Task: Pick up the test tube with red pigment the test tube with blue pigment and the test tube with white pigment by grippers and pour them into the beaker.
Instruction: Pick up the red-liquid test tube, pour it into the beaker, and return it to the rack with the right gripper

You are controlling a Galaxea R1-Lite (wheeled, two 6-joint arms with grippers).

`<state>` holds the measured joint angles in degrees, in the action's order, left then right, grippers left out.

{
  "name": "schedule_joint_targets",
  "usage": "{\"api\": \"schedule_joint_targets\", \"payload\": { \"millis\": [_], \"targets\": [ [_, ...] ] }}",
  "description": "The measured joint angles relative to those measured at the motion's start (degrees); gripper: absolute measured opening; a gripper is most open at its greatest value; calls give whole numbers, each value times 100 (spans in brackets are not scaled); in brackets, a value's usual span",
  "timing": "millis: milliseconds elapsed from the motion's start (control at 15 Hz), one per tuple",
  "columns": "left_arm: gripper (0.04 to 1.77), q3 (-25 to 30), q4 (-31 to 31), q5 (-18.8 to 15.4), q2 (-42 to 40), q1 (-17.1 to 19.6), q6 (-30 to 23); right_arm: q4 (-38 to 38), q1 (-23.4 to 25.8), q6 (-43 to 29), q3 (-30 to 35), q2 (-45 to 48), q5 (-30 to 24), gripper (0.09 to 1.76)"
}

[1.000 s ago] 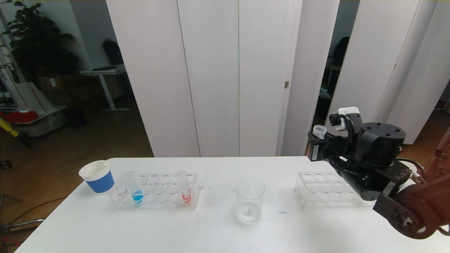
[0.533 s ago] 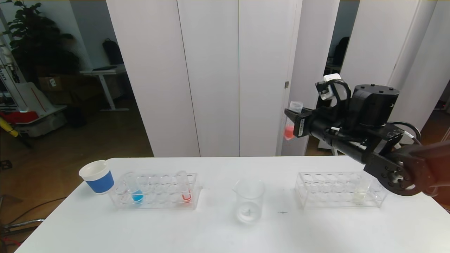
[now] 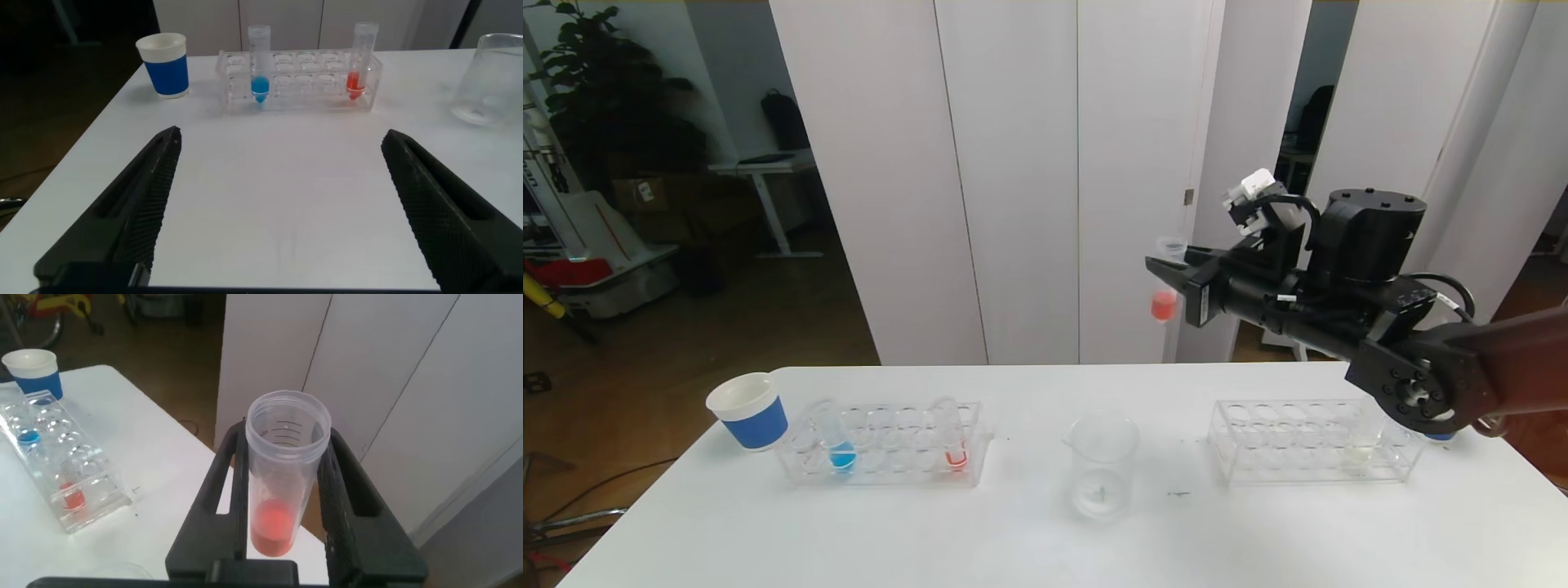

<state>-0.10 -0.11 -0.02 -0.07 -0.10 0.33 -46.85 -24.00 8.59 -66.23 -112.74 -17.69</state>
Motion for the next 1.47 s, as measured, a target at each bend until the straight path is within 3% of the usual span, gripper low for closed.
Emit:
{"api": "schedule_joint_targets", "payload": {
  "millis": [467, 733, 933, 1267, 1467],
  "targets": [
    [175, 0, -2, 0, 0, 0, 2, -358, -182, 767, 57, -232, -603, 58],
    [175, 0, -2, 0, 0, 0, 0, -1169, -228, 1375, 347, -269, -703, 58],
    [175, 0, -2, 0, 0, 0, 0, -1713, -276, 1799, 596, -374, -1130, 58],
    [175, 0, 0, 2, 0, 0, 0, -1658, -160, 3034, 756, -443, -2159, 58],
    [175, 0, 0, 0, 0, 0, 0, -1453, -61, 3688, 747, -452, -2423, 58]
  ]
}}
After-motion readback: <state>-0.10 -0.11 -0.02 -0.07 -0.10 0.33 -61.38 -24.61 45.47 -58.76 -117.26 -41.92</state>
